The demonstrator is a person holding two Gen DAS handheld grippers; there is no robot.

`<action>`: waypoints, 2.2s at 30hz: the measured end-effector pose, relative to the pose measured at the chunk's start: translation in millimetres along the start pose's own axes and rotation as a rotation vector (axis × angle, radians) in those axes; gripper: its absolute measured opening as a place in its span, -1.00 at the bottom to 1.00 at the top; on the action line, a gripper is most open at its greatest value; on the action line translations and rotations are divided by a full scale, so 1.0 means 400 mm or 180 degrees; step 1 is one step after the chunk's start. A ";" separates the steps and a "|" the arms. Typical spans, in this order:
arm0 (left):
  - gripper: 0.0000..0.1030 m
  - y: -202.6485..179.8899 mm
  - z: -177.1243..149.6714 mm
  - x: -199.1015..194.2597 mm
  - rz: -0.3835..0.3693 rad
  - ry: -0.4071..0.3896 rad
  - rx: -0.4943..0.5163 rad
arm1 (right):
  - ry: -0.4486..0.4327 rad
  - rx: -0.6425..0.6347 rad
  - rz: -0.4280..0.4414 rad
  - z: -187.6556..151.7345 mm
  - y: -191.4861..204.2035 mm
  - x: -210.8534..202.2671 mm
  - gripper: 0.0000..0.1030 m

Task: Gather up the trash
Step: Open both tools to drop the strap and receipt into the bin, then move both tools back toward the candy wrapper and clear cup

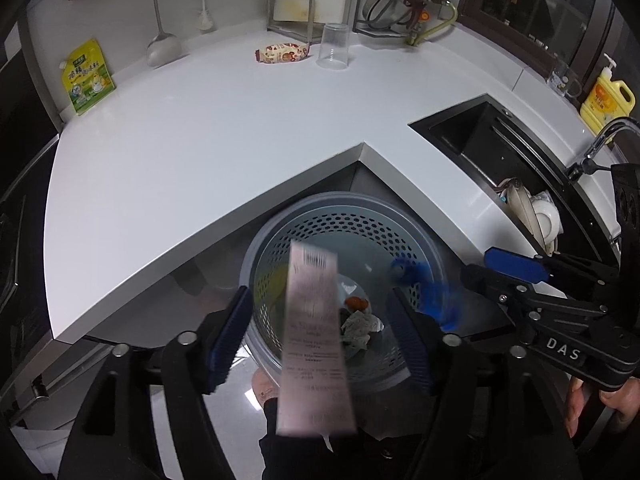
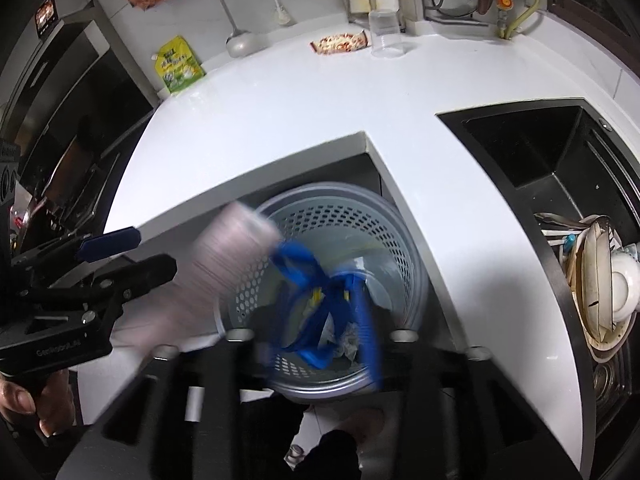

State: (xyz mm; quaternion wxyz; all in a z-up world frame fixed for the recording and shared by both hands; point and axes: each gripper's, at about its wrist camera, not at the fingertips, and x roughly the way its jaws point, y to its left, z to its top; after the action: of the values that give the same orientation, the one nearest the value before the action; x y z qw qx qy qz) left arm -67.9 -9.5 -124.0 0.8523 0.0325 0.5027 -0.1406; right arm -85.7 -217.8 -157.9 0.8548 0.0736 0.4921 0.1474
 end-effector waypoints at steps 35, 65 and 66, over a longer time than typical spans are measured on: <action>0.68 0.091 0.065 -0.023 0.0055 -0.0153 -0.0127 | -0.0171 0.0082 -0.0069 0.055 0.032 -0.007 0.16; 0.87 0.298 0.612 0.274 0.0242 -0.1271 -0.0118 | -0.1140 0.0423 -0.0777 0.577 -0.045 0.283 0.54; 0.87 0.303 0.624 0.294 0.0227 -0.1280 -0.0121 | -0.1141 0.0428 -0.0822 0.601 -0.054 0.305 0.58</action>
State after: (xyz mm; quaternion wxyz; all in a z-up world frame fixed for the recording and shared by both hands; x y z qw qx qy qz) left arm 230.3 33.1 -113.2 0.9404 0.0055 0.3235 -0.1045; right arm 183.2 -193.9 -142.2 0.9335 0.0918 0.3464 -0.0117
